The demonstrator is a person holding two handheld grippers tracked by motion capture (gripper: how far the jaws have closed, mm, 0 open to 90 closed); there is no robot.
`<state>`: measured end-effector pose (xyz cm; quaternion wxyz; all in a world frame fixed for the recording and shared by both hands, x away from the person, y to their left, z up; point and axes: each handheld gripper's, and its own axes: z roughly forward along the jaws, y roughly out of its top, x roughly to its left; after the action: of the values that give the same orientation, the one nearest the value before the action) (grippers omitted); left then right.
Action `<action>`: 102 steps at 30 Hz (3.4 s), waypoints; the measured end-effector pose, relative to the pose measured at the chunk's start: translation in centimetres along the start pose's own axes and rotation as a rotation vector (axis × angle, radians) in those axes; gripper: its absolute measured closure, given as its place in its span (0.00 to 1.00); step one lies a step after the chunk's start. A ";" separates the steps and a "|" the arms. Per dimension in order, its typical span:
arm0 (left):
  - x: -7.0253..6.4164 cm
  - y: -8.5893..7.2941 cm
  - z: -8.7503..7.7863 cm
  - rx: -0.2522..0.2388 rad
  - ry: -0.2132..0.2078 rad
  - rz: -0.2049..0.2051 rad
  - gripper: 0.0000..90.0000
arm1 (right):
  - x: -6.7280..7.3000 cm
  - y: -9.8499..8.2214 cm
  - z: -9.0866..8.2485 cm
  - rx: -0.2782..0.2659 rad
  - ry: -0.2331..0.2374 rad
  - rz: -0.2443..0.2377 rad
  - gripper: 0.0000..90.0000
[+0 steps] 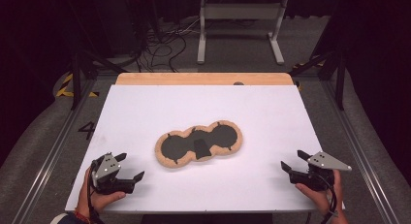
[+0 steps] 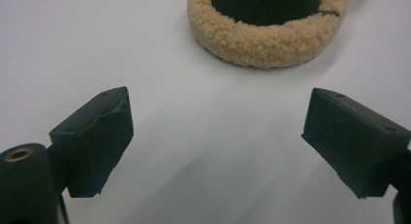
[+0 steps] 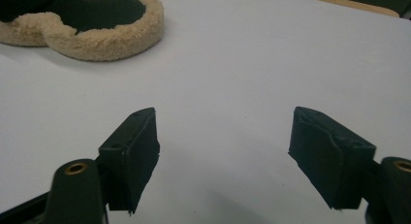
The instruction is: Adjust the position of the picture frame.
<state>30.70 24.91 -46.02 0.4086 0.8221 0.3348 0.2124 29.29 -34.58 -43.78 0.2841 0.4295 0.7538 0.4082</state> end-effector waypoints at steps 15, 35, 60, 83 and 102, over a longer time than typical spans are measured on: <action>-0.1 0.2 0.0 0.015 -0.002 -0.015 0.42 | 0.2 2.3 2.5 0.015 0.040 0.018 0.51; 0.7 3.6 5.4 0.141 -0.035 -0.005 0.94 | 1.8 7.4 11.2 0.091 0.127 0.006 0.98; 2.3 4.6 7.8 0.153 -0.065 -0.072 0.99 | 3.1 8.3 16.5 0.192 0.180 0.022 1.00; 3.4 5.2 8.7 0.150 -0.105 -0.067 1.00 | 2.2 7.7 15.2 0.173 0.282 -0.009 1.00; 3.0 6.7 10.8 0.144 -0.112 -0.049 1.00 | 0.7 7.1 15.4 0.218 0.220 0.052 1.00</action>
<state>42.05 18.41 -46.56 0.3713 0.8516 0.3458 0.1316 43.88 -26.13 -45.47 0.1409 0.4297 0.8089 0.3757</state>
